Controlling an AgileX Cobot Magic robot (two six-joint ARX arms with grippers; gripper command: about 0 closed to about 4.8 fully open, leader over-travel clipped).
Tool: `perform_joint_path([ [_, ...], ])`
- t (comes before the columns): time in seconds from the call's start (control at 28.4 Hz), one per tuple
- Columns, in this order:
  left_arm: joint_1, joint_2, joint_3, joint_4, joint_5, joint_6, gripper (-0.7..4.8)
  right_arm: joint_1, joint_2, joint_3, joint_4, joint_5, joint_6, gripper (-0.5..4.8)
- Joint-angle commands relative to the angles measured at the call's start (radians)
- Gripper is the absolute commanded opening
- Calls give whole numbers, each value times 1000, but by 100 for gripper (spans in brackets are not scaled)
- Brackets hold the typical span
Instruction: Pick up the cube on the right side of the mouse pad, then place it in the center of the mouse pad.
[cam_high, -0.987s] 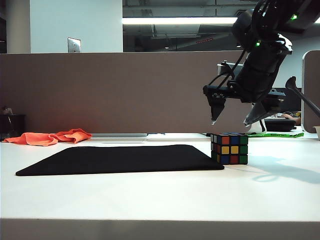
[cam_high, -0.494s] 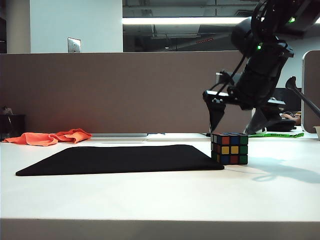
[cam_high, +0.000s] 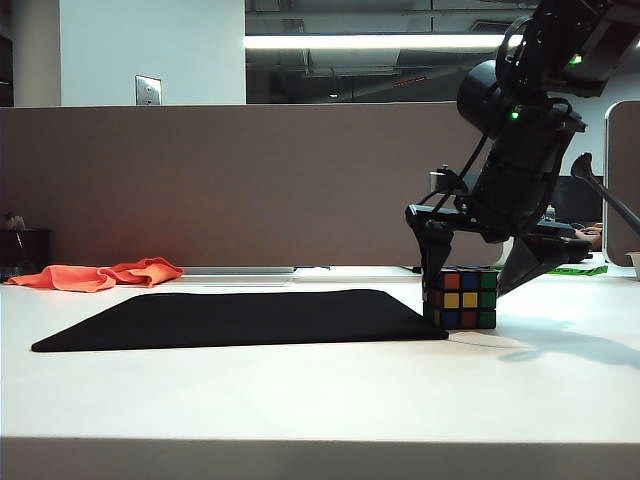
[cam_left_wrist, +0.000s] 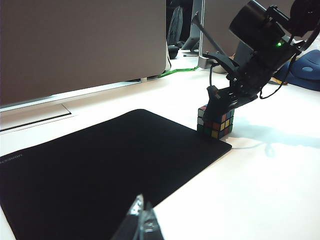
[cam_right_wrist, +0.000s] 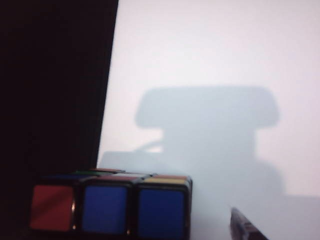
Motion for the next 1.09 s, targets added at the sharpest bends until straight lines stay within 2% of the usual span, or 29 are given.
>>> perform_joint_path([
  [0.04,0,1,3,8,5,-4,-6,1,2,4,15,-10,5,479],
  [0.18,0,1,3,7,5,-4,-6,1,13,4,5,-47,5,479],
  [0.53,0,1,3,7,4,-4,-6,1,32,4,11,-46,4,479],
  [0.6,0,1,3,7,4,-4,-6,1,32,4,19,-46,4,416],
  [0.81,0,1,3,7,4,-4,-6,1,32,4,29,-46,4,328],
  [1.09,0,1,3,7,3,-4,-6,1,32,4,35,-47,5,323],
])
